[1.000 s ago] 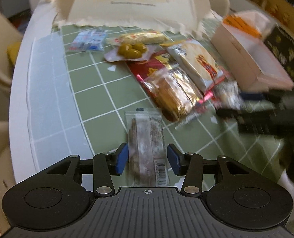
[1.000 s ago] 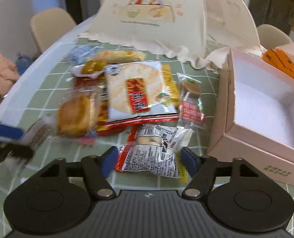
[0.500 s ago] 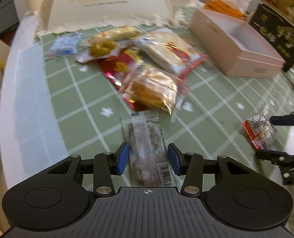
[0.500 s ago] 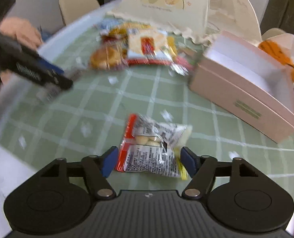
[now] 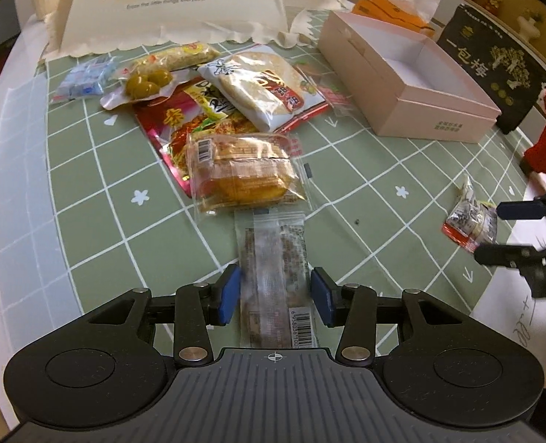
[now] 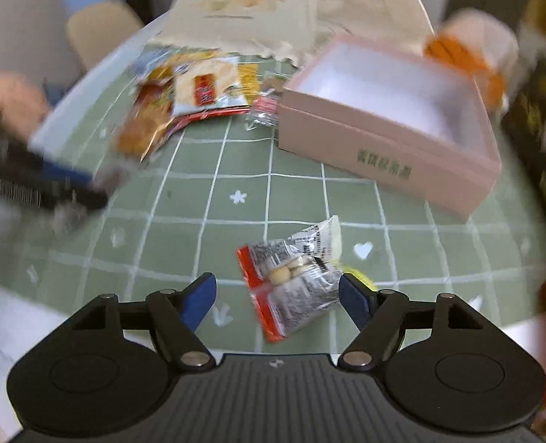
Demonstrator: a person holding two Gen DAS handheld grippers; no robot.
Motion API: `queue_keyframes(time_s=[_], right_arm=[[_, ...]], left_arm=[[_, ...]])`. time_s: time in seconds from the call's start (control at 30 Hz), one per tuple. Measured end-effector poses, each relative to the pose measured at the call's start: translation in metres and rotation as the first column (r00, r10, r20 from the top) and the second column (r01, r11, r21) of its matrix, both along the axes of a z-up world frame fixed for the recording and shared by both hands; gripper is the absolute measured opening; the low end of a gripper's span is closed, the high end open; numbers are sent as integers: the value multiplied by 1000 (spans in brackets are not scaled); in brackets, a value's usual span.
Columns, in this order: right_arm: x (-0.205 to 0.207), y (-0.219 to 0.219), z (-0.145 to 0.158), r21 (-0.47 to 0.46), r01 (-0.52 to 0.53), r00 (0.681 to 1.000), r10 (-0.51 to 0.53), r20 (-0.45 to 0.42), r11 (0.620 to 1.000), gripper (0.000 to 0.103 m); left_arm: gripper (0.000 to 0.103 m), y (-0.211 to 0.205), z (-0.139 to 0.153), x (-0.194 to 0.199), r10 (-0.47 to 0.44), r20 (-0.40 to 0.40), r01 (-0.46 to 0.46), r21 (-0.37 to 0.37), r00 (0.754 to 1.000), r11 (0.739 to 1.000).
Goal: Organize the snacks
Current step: 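Close left tool on brown snack bar packet while right tool grasps white-red peanut packet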
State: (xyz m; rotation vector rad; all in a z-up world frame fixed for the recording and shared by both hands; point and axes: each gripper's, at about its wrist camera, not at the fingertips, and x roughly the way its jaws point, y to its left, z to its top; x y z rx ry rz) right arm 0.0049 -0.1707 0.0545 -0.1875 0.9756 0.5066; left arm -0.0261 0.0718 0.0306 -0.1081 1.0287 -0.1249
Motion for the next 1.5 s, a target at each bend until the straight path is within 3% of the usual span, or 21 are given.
queue_keyframes(time_s=[0.1,0.33,0.47,0.53,0.63,0.8,0.9,1.1,1.23,1.3,1.4,1.5], right_arm=[[7,7,-3,-21,59,998,-58,27,998,74],[-10,10,-13,-194,-42,994,60,89,980,74],[-18,-2,-12,-266,-30,989,67,130,963,74],[-16,-11,-6,-205,-9,994,31,108,979,74],[-1,-26,-2,-45,65,998,-66,-3,997,74],[17,-33,-5,99,247,966,-237,-99,964,74],[16,-21,-8,103,278,956,-265,-128,955,74],[18,0,-14,83,329,942,-321,-97,941,74],[20,14,-10,-48,308,951,-309,-19,950,74],[17,9,-3,-38,311,950,-312,-11,950,74],[18,-10,-1,23,355,929,-350,-116,934,74],[27,-33,-11,133,463,857,-404,-321,876,74]], left_arm=[[48,3,0,1,20,-8,-21,-22,1000,1000],[48,3,0,1,14,-8,-14,-16,1000,1000],[48,0,0,0,15,-1,-15,-2,1000,1000],[48,-2,0,0,8,-3,-8,8,1000,1000],[48,-2,0,1,15,-8,-15,5,1000,1000],[48,0,0,0,49,-3,-49,-8,999,999],[48,-1,-1,-3,59,13,-58,-6,998,998],[48,-4,-2,-8,34,44,-34,15,998,999],[48,-2,-2,-8,28,41,-28,9,999,1000],[48,0,-2,-9,38,46,-38,-4,998,999],[48,0,-2,-11,48,58,-47,-10,997,999],[48,-2,-3,-13,49,68,-49,0,996,999]])
